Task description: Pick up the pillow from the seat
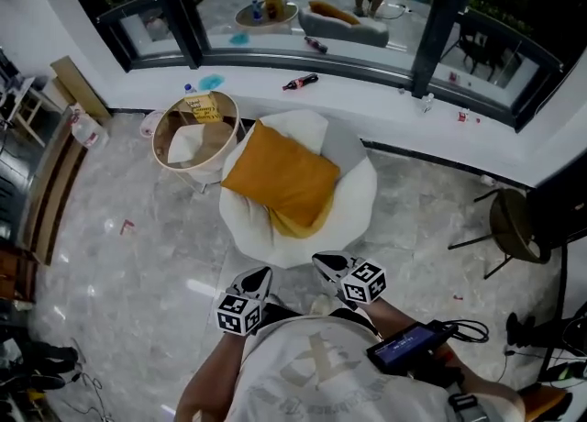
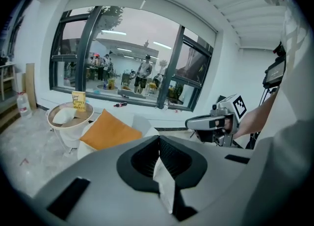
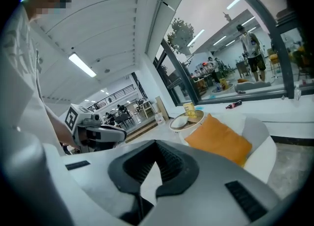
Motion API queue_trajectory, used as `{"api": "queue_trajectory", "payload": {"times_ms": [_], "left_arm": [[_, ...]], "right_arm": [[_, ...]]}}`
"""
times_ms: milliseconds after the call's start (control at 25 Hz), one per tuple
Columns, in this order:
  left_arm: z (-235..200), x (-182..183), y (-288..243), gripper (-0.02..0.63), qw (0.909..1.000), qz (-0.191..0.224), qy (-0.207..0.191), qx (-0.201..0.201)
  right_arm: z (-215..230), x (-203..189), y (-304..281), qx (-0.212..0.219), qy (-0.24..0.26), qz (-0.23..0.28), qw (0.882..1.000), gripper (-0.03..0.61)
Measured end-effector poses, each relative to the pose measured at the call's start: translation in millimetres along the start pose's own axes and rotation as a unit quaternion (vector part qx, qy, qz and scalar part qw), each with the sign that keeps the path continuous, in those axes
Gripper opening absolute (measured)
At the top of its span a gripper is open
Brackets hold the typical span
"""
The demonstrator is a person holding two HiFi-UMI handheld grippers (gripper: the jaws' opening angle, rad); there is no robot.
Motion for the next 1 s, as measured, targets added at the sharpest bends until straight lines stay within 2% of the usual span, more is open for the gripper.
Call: {"api": "queue_trajectory", "payload": {"times_ms": [320, 600, 1000], "left_arm": [[-20, 10, -27, 0.011, 1.0000, 0.003, 0.003, 0.004], [-50, 21, -60, 0.011, 0.9997, 0.007, 0.013, -0.019], [-139, 43, -107, 0.011, 0.9981, -0.003, 0.018, -0.058]], "right_arm": [[29, 12, -10, -0.006, -0.005, -0.002, 1.000, 0.014], [55, 34, -25, -0.033, -0.004, -0.012, 0.999, 0.014], [86, 77, -95, -0.069, -0.012, -0.027, 0.997, 0.014]]}}
Point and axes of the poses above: the fingertips, and each gripper's own axes: y backward along the fingers, z to its right, x out of its top, the point moved 6 cm from there along y, backward along the fingers, and after that the axes turned 9 degrees about -y, right-handed, at the moved point
